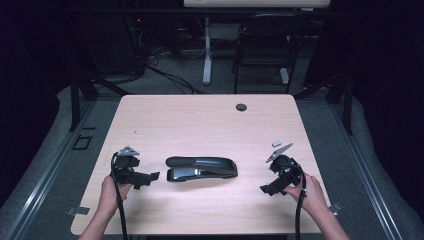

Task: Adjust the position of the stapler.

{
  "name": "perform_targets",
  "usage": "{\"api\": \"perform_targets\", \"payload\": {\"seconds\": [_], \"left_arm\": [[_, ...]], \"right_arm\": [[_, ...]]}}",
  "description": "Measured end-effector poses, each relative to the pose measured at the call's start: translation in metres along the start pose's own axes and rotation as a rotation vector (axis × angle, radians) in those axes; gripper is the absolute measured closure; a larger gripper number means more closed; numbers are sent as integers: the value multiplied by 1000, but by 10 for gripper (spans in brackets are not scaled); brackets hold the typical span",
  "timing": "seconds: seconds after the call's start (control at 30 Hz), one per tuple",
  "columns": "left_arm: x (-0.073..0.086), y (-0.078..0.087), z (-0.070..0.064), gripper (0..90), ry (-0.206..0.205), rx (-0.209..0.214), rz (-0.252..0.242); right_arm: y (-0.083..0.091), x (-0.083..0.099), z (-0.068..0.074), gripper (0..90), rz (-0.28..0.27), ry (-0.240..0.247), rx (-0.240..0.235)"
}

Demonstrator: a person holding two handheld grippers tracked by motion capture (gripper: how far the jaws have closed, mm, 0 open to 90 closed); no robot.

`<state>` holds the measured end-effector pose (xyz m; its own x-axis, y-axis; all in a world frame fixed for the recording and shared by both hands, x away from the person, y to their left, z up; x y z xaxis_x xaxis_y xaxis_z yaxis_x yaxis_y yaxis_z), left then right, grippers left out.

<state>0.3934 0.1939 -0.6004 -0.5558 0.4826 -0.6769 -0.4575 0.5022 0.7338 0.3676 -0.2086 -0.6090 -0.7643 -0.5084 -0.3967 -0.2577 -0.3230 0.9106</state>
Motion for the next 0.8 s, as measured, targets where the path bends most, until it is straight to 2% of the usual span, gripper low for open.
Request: {"api": "perform_targets", "payload": {"seconds": [0.13, 0.23, 0.33, 0.43, 0.57, 0.63, 0.67, 0.8], "left_arm": [[-3, -2, -1, 0, -12, 3, -3], [-5, -7, 0, 1, -20, 2, 7], [-7, -13, -1, 1, -14, 23, 4], [-8, -14, -2, 1, -27, 40, 5], [-4, -13, -2, 0, -7, 55, 13], [-3, -10, -1, 0, -8, 48, 9], [-3, -9, -1, 0, -9, 46, 3], [0, -7, -4, 0, -11, 53, 3]], "right_arm": [[-2, -1, 3, 35, -7, 11, -11], [-1, 0, 6, 44, -11, 20, -38], [-1, 0, 7, 46, -16, 22, -49], [-3, -1, 9, 42, -13, 32, -64], [-3, -8, 15, 25, -33, 50, -79], [-4, -13, 19, 25, -40, 59, -84], [-6, -16, 22, 29, -29, 82, -88], [-9, -24, 29, 32, -44, 85, -105]]}}
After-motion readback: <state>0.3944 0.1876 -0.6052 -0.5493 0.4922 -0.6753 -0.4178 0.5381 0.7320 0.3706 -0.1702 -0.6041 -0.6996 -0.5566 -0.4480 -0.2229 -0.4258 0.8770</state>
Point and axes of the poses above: each handheld gripper's, and its own axes: y roughly backward along the jaws, x roughly out of its underside, z roughly to its left, the point moved 10 cm from there along -y, roughly forward along the jaws, and after that the axes turned 11 degrees about -y, right-handed, at the moved point
